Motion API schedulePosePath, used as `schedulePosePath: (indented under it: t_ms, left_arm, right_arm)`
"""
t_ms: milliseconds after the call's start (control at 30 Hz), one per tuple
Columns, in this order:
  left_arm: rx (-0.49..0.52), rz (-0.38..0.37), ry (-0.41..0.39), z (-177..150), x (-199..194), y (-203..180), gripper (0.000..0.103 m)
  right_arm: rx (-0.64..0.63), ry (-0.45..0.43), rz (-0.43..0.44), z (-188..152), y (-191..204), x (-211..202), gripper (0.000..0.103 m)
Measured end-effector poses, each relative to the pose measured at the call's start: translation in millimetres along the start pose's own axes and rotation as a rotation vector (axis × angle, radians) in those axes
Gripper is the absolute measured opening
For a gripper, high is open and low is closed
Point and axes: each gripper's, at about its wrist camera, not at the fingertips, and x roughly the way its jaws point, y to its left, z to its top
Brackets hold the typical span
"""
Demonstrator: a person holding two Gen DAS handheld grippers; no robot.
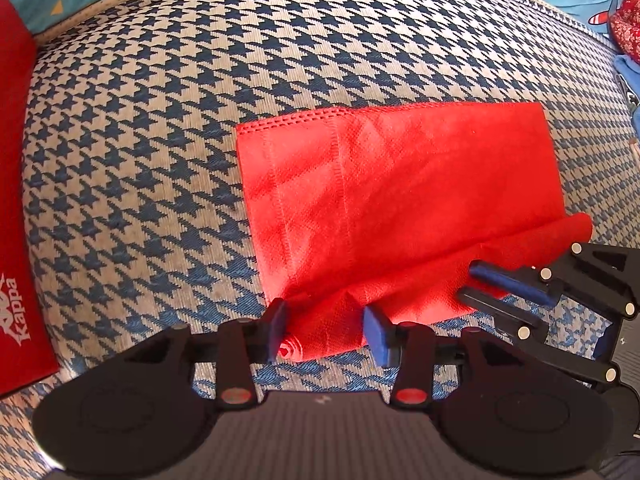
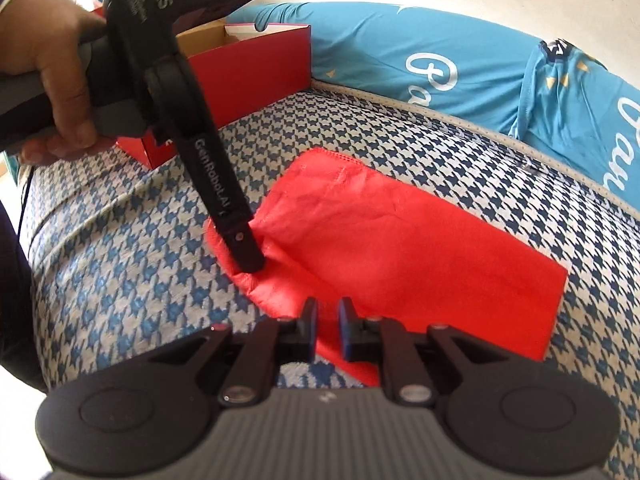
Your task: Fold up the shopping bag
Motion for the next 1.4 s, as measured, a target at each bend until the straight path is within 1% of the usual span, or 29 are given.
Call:
schedulePosePath:
  t_ms: [33, 67, 100, 133, 167, 267, 400, 467, 533, 600, 667, 700, 733, 800, 900, 1033, 1067, 1133, 1167, 1267, 1333, 1400]
  left_arm:
    - [-0.008, 0.0, 0.001, 1.2, 1.7, -0.4, 0.056]
    - [-0.003, 0.029, 0.002, 1.8, 4.2, -2.4, 0.075]
    - [0.0, 0.055, 0.005, 1.0, 8.9, -3.9, 0.087]
    - [0.003, 0.076, 0.007, 0.2, 13.2, -5.1, 0.089]
    - [0.006, 0.07, 0.002, -0.3, 14.6, -4.9, 0.091]
    - [0.007, 0.042, -0.011, -3.7, 14.2, -2.1, 0.091]
    - [0.014, 0.037, -0.023, -6.4, 14.1, -4.6, 0.091]
    - [0.027, 0.031, -0.043, -10.2, 10.8, -6.3, 0.09]
    - [0.056, 0.031, -0.085, -17.2, 3.4, -7.7, 0.09]
    - [0.066, 0.026, -0.152, -27.0, -8.2, -7.3, 0.089]
    - [0.089, -0.005, -0.241, -41.6, -27.3, -7.1, 0.089]
    - [0.104, -0.008, -0.266, -48.0, -33.7, -8.5, 0.089]
    - [0.138, -0.019, -0.307, -58.4, -44.0, -11.9, 0.089]
    - [0.202, -0.054, -0.351, -68.2, -54.8, -11.1, 0.089]
    - [0.303, -0.129, -0.429, -91.4, -69.3, -21.0, 0.09]
    - [0.373, -0.152, -0.452, -104.6, -80.8, -32.8, 0.09]
    - [0.375, -0.148, -0.446, -111.1, -82.7, -33.7, 0.09]
    - [0.37, -0.152, -0.435, -109.4, -70.1, -37.5, 0.089]
    - [0.366, -0.159, -0.432, -108.5, -68.3, -36.5, 0.089]
    - [0.354, -0.15, -0.429, -104.8, -61.7, -36.8, 0.089]
    - [0.344, -0.147, -0.432, -110.0, -60.0, -35.6, 0.089]
    - [0.339, -0.152, -0.424, -106.7, -54.6, -34.7, 0.089]
  right_arm:
    - [0.015, -0.003, 0.005, 0.7, -1.6, 0.2, 0.011]
    - [0.023, -0.003, 0.007, 1.1, -2.4, 0.6, 0.011]
    - [0.029, 0.0, 0.01, 1.3, -2.9, 1.5, 0.011]
    - [0.034, 0.004, 0.013, 1.4, -3.3, 2.5, 0.011]
    - [0.039, 0.007, 0.017, 1.6, -3.8, 3.5, 0.011]
    - [0.054, 0.009, 0.022, 2.4, -4.3, 4.9, 0.012]
    - [0.067, 0.013, 0.009, 3.5, -4.3, 10.7, 0.011]
    - [0.065, 0.014, 0.005, 3.3, -3.8, 12.0, 0.01]
    - [0.063, 0.015, 0.003, 2.8, -4.0, 12.9, 0.009]
    - [0.061, 0.016, 0.002, 2.6, -4.2, 13.5, 0.009]
    - [0.06, 0.018, 0.0, 2.9, -4.1, 13.5, 0.009]
    - [0.06, 0.018, 0.001, 2.9, -4.3, 13.3, 0.009]
    - [0.06, 0.018, 0.001, 2.9, -4.5, 13.1, 0.009]
    - [0.063, 0.019, 0.003, 2.7, -5.0, 12.7, 0.009]
    - [0.064, 0.019, 0.006, 2.9, -5.7, 11.8, 0.009]
    - [0.062, 0.018, 0.007, 3.7, -6.9, 11.8, 0.009]
    - [0.058, 0.017, 0.006, 0.7, -3.2, 7.9, 0.009]
    - [0.058, 0.016, 0.007, 0.9, -3.1, 8.4, 0.009]
    - [0.058, 0.016, 0.007, 1.4, -3.9, 9.1, 0.009]
    - [0.062, 0.017, 0.011, 2.2, -5.3, 10.6, 0.009]
    - [0.063, 0.018, 0.012, 2.5, -6.0, 11.1, 0.009]
    - [0.063, 0.018, 0.013, 2.8, -6.5, 11.4, 0.009]
